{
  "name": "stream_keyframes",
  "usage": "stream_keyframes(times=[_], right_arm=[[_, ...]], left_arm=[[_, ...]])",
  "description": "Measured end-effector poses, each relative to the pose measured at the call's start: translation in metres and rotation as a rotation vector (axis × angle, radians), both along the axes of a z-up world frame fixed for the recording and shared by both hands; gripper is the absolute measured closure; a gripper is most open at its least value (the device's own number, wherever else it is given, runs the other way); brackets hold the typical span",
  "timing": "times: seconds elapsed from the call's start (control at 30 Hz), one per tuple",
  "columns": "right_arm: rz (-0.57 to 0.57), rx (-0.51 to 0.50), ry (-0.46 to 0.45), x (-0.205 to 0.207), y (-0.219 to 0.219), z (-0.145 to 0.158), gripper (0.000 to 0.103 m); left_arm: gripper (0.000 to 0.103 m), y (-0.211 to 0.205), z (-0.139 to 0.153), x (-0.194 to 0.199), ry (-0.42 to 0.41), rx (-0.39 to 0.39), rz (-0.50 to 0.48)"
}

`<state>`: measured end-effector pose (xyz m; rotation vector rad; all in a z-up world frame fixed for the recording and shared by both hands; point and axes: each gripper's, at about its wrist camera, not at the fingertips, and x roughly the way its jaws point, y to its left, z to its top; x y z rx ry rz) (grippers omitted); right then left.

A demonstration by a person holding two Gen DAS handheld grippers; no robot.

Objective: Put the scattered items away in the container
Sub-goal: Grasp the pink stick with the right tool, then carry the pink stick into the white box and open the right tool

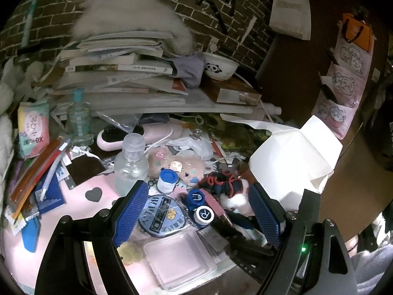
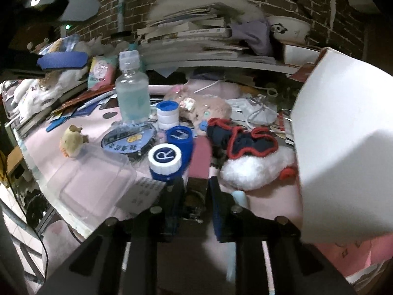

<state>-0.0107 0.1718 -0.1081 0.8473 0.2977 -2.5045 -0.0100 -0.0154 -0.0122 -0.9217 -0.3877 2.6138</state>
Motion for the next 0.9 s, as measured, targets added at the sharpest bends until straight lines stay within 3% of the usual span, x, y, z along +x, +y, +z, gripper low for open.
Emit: stream_keyframes(times=[0.37,0.7,0.9], right_arm=[[-0.028,0.044,0.127,0.023,0.003,0.015,0.088],[0.048,0.038,0.238,0.039,-0.014,0.047,0.088],[0.127,-0.030,0.202,0.039,-0.020,0.069,0.088]], left_arm=[[0.022,-0.003,-0.003,0.002,-0.007,0.024,0.011],[0.022,-0.011,0.003,0.011,0.007,0.018,0.034],[0.022,-0.019,0.004,0.014,0.004,0.026,0.065]])
